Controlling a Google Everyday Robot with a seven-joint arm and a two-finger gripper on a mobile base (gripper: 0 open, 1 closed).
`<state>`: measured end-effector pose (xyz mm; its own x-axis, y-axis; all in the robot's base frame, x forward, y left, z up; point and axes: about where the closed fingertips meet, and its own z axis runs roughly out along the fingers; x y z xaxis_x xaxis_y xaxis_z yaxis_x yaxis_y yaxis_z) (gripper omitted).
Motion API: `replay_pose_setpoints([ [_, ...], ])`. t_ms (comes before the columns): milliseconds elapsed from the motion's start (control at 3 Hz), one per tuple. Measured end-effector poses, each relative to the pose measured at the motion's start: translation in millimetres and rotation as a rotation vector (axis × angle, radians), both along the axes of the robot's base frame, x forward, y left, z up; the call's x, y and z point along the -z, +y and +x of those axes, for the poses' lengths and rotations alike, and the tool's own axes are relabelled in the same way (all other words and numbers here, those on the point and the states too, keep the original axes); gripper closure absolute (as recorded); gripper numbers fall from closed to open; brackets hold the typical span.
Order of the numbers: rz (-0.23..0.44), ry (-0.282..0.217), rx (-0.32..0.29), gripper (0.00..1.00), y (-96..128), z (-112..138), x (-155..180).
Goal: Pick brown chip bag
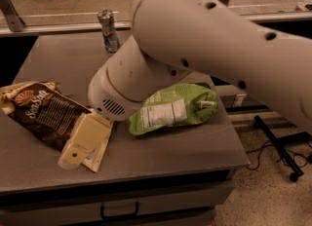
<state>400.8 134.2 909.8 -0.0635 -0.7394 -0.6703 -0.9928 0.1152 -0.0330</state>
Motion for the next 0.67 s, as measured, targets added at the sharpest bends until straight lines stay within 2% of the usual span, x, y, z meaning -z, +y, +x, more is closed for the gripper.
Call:
replay_pose_setpoints([
  [333,0.043,-0.021,-0.017,0.18,32.1,13.5,13.2],
  [667,0.064,-0.046,-0.049,0.41,50.8,22.9,24.9],
])
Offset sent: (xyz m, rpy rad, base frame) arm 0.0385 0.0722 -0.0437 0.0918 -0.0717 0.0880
